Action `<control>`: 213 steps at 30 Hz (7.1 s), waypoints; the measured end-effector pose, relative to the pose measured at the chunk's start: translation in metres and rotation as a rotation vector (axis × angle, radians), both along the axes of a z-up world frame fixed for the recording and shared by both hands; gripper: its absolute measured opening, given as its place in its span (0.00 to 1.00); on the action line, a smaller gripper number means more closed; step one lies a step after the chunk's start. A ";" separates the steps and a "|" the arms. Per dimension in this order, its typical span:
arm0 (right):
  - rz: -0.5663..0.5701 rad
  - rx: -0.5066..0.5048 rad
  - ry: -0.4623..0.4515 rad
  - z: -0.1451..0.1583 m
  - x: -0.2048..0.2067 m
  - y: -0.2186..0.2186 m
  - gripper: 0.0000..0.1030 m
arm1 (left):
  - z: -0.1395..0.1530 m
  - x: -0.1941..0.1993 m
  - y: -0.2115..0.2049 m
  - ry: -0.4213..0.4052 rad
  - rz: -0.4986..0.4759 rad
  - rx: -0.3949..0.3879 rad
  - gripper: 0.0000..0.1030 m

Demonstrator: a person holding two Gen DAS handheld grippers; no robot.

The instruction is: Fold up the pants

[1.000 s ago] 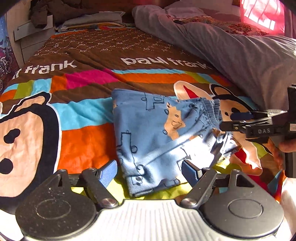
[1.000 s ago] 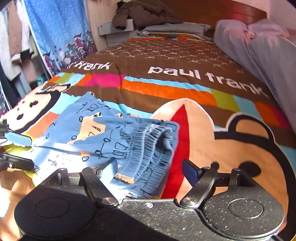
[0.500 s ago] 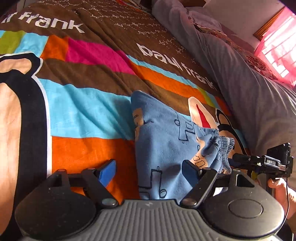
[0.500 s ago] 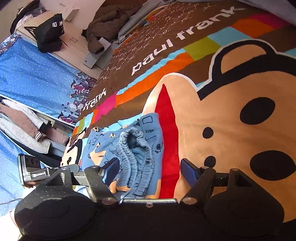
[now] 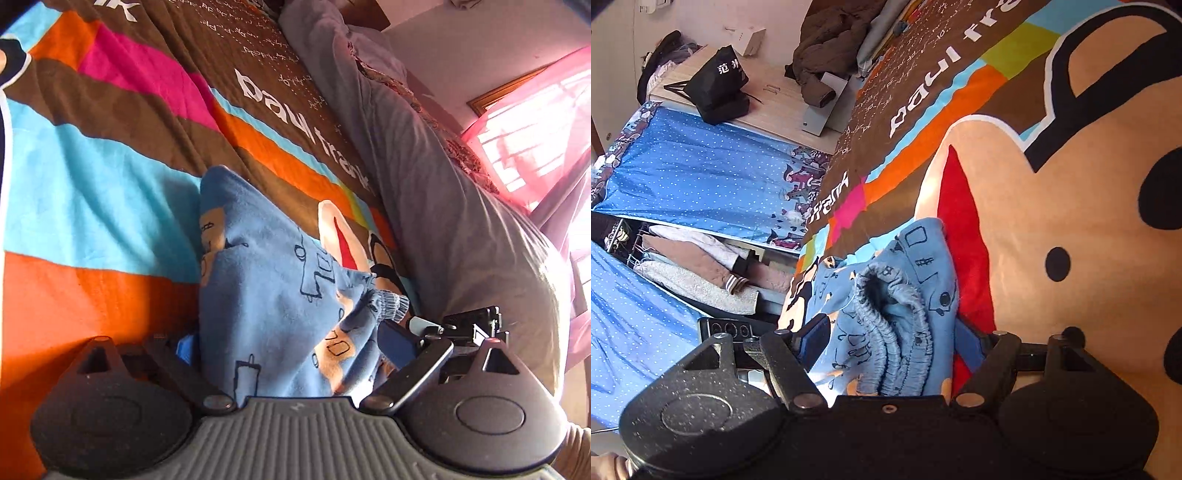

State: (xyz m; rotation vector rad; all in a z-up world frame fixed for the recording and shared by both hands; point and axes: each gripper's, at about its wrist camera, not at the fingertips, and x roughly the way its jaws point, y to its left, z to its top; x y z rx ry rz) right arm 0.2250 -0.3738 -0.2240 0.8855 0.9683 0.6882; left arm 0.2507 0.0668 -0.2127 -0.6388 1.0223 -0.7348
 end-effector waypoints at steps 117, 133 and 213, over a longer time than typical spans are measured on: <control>-0.252 -0.733 -0.528 0.251 -0.032 0.123 0.99 | 0.224 -0.073 -0.004 -0.452 0.420 0.619 1.00; -0.266 -0.869 -0.490 0.247 -0.187 0.124 0.99 | 0.230 -0.203 -0.033 -0.438 0.379 0.586 1.00; -0.253 -0.868 -0.449 0.234 -0.215 0.127 0.99 | 0.214 -0.241 -0.049 -0.431 0.387 0.634 1.00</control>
